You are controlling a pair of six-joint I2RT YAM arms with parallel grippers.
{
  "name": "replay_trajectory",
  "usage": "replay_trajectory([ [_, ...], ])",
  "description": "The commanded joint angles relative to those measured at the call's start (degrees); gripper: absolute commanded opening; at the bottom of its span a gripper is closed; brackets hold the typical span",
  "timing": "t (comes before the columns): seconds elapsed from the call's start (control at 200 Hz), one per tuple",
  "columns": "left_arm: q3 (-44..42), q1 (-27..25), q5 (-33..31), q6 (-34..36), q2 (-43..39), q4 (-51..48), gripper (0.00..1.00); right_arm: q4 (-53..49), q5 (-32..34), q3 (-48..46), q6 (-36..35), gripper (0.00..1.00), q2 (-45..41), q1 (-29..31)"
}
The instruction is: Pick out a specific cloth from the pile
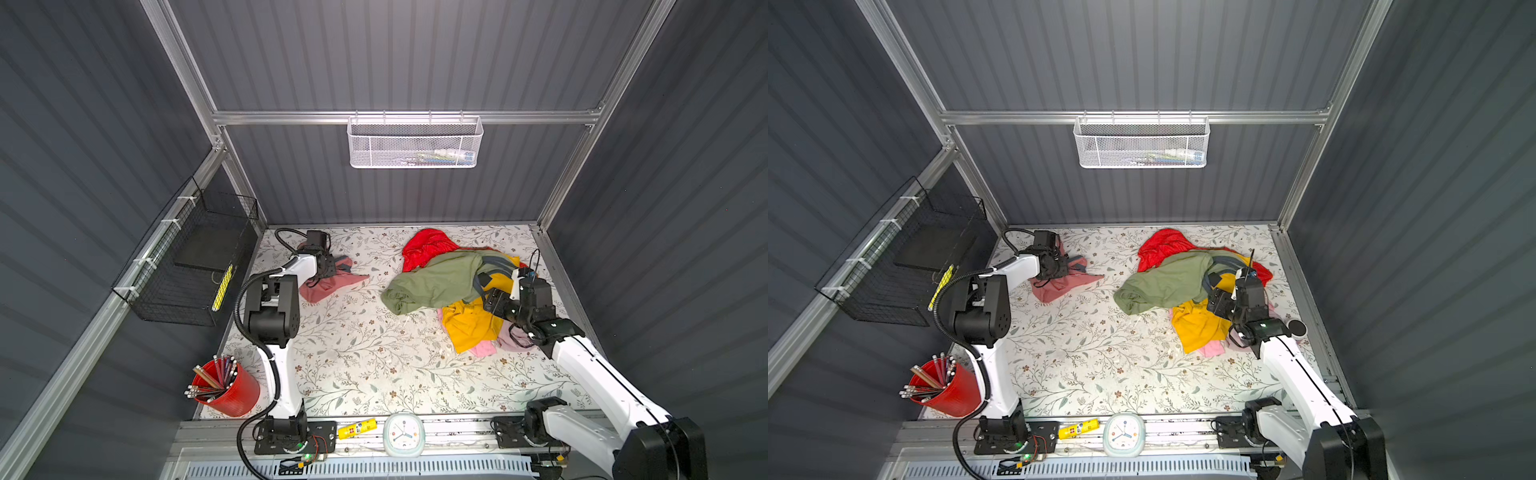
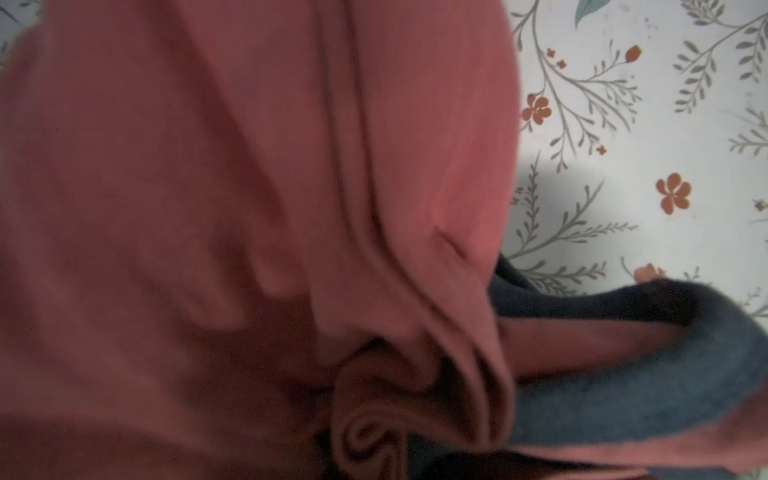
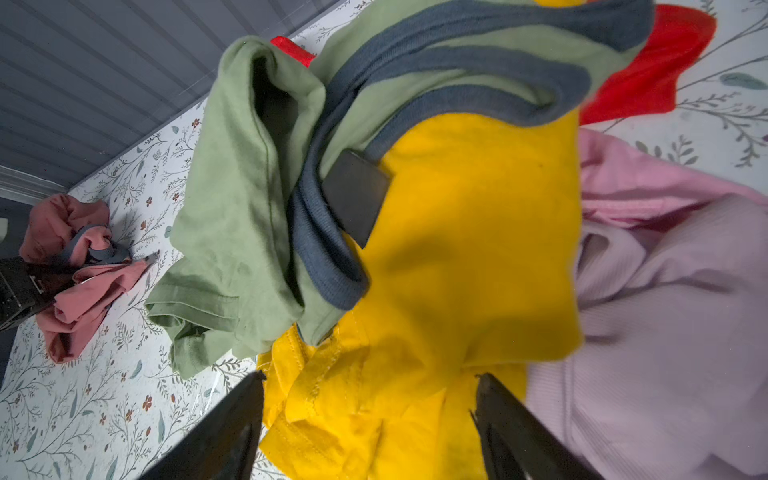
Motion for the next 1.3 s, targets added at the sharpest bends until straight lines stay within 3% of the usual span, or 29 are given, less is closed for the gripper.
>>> replay_trajectory([
  [0.0, 1.47, 0.51, -0.14, -2.16, 0.27, -5.20, 0.00, -0.98, 0.91, -0.45, 0.30, 0.80, -0.71, -0.11],
  [0.105, 1.65, 0.23, -0.08, -2.16, -0.24, -6.52, 0.15, -0.93, 1.11, -0.84, 0.34, 0.80, -0.78, -0.11],
  [0.14, 1.01, 0.04, -0.32, -2.12, -0.66, -6.42, 0.25, -0.96, 1.02, -1.02, 0.47, 0.79, -0.78, -0.11],
  [0.17, 0.41, -0.10, -0.55, -2.07, -1.20, -6.27, 0.39, -0.80, 0.99, -1.18, 0.52, 0.80, -0.78, -0.11],
  [0.35, -1.34, -0.59, -1.68, -0.83, -6.34, -5.89, 0.73, -0.83, 1.01, -1.16, 0.16, 0.80, -0.69, -0.11],
  [0.515, -0.13, -1.78, -1.93, 4.32, -10.78, -7.32, 0.88, -1.07, 1.05, -0.68, -0.52, 0.80, -0.25, -0.09],
  [0.725, -3.44, -3.77, 1.09, 12.46, -16.01, -8.32, 0.92, -1.97, 1.92, -0.38, -2.76, 0.80, -0.77, -0.11],
  [0.865, -6.52, -5.02, 1.85, 15.97, -15.00, -12.69, 0.92, -2.84, 2.52, 0.01, -5.76, 0.81, -1.06, -0.09],
  [1.125, -6.19, -6.22, 1.86, 7.49, -9.47, -15.50, 0.91, -4.49, 3.18, 1.20, -7.11, 0.82, -0.51, -0.15],
  [1.296, -3.19, -6.30, -0.06, 5.84, -4.70, -14.89, 0.89, -4.78, 3.34, 1.01, -6.54, 0.82, -0.60, -0.14],
])
